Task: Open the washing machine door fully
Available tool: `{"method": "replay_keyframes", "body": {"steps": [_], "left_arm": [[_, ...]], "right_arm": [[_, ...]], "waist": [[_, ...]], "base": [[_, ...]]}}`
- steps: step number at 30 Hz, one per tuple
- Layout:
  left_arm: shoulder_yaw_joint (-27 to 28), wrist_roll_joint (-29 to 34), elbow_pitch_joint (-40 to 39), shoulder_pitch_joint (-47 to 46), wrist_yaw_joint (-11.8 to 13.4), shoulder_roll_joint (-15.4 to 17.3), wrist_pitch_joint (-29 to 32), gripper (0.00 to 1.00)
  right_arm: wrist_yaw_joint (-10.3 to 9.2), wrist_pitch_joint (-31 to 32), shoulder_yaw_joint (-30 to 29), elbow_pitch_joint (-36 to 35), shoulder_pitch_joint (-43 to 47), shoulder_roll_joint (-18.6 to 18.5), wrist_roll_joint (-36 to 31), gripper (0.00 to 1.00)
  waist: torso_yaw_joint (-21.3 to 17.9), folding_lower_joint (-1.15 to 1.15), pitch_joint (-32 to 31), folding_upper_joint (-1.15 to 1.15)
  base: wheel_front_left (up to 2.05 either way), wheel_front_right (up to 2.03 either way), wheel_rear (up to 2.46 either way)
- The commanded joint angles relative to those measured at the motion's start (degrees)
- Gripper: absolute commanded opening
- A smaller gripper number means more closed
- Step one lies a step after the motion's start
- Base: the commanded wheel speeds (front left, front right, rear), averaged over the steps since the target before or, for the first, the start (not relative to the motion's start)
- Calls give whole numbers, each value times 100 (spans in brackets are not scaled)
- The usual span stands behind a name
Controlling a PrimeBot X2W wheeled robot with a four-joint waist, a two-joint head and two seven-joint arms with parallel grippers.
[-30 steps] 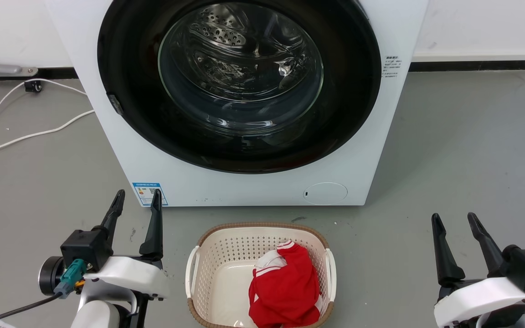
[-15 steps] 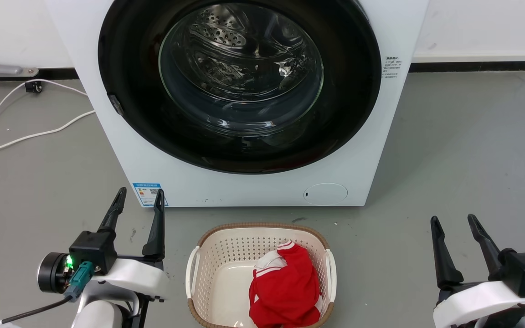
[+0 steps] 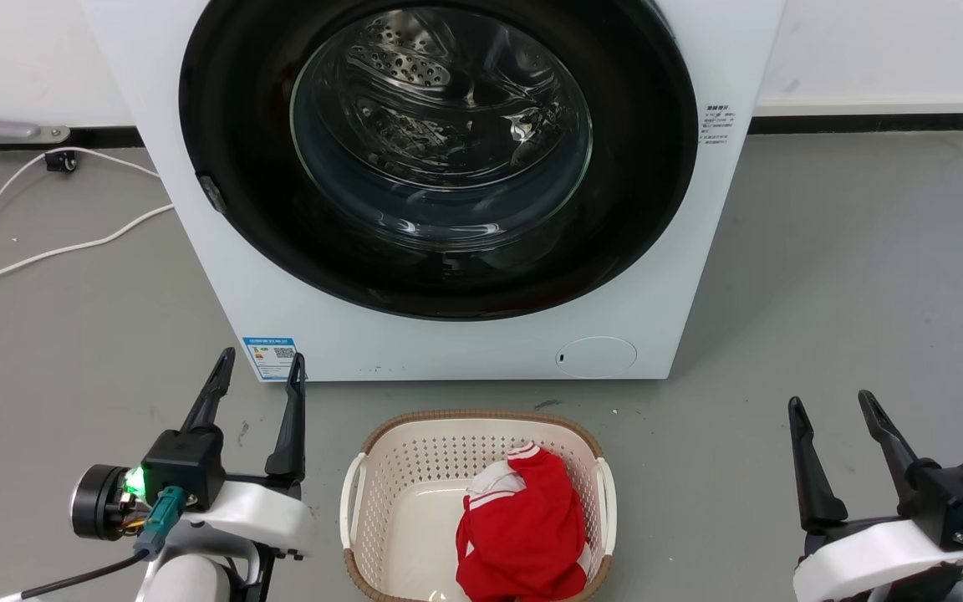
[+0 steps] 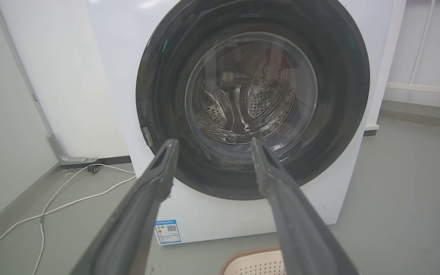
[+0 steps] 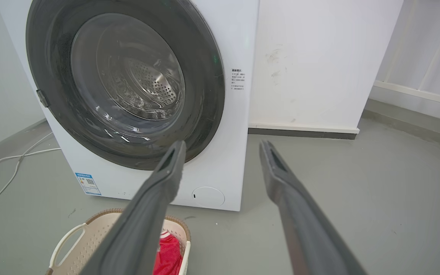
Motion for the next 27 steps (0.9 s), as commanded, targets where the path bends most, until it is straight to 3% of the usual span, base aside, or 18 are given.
{"method": "replay_keyframes", "body": {"steps": [1, 14, 15, 16, 17, 24, 27], "left_arm": [[31, 110, 52, -15, -24, -34, -58, 100], [87, 40, 126, -27, -58, -84, -46, 100], [92, 40, 128, -24, -60, -84, -46, 100], [94, 44, 129, -21, -62, -86, -46, 100], [97, 48, 130, -20, -63, -90, -46, 100], [125, 52, 119, -15, -63, -105, -46, 100], [146, 50, 114, -20, -58, -115, -46, 100]], "right_arm": [[-2, -67, -10, 2, 59, 25, -92, 100], [-2, -94, -37, 106, 21, 25, 50, 100], [-2, -80, -36, 129, 21, 25, 136, 69], [-2, -86, -40, 143, 16, 24, 195, 24], [-2, -104, -46, 147, 12, 24, 213, 0], [-2, -296, -74, 195, -64, 24, 717, 0], [-2, -515, -140, 203, -140, 24, 1314, 0]], "waist": [[5, 0, -10, 0], [35, 0, 5, 0], [36, 0, 7, 0], [38, 0, 8, 0], [41, 0, 9, 0], [45, 0, 14, 0], [46, 0, 16, 0]], "base": [[0, 0, 0], [0, 0, 0], [0, 0, 0], [0, 0, 0], [0, 0, 0], [0, 0, 0], [0, 0, 0]]}}
